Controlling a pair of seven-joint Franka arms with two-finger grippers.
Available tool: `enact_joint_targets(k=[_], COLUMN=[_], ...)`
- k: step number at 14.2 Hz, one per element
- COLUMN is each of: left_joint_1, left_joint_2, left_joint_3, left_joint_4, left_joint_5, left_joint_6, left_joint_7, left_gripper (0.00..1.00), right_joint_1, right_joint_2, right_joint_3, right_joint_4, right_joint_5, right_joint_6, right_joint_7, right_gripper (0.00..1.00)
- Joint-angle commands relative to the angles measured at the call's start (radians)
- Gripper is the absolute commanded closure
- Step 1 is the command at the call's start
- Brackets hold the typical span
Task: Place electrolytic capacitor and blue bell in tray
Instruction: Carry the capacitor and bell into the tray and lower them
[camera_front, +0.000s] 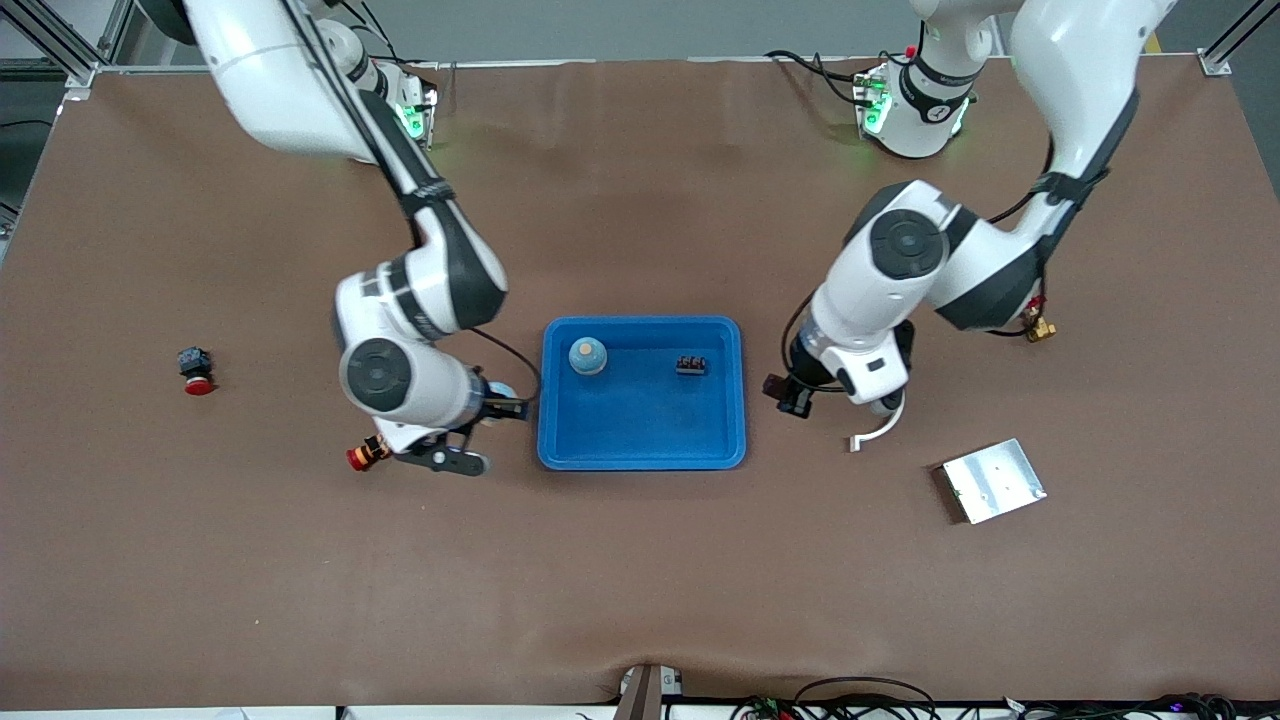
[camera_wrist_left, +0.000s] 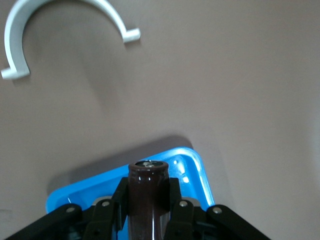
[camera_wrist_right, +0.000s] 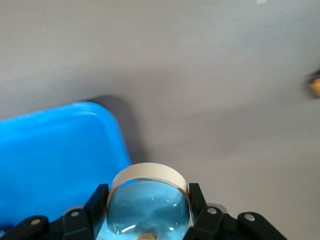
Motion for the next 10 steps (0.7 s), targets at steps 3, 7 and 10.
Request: enact_joint_targets(k=[3, 7, 10], left_joint_1=[-0.392, -0.471, -0.496], left_joint_2=[0.194, 0.258, 0.286], left_joint_3=[0.319, 0.376, 0.384], left_joint_4=[0.275, 0.325, 0.352], left_joint_5=[0.029, 0.028, 0.029], left_joint_6=[-0.121, -0.122, -0.122], left_joint_7=[-0.175, -0.247, -0.276], left_gripper=[1.0, 1.0, 1.0], right_joint_1=[0.098, 0.116, 0.131], right_joint_2=[0.097, 0.113, 0.125], right_joint_3=[-0.013, -0.012, -0.012], right_joint_4=[0.08, 0.076, 0.074], right_joint_5=[0.019, 0.027, 0.033], right_joint_6=[0.103, 0.114, 0.114], right_joint_7=[0.214, 0.236, 0.238], right_gripper=[1.0, 1.0, 1.0])
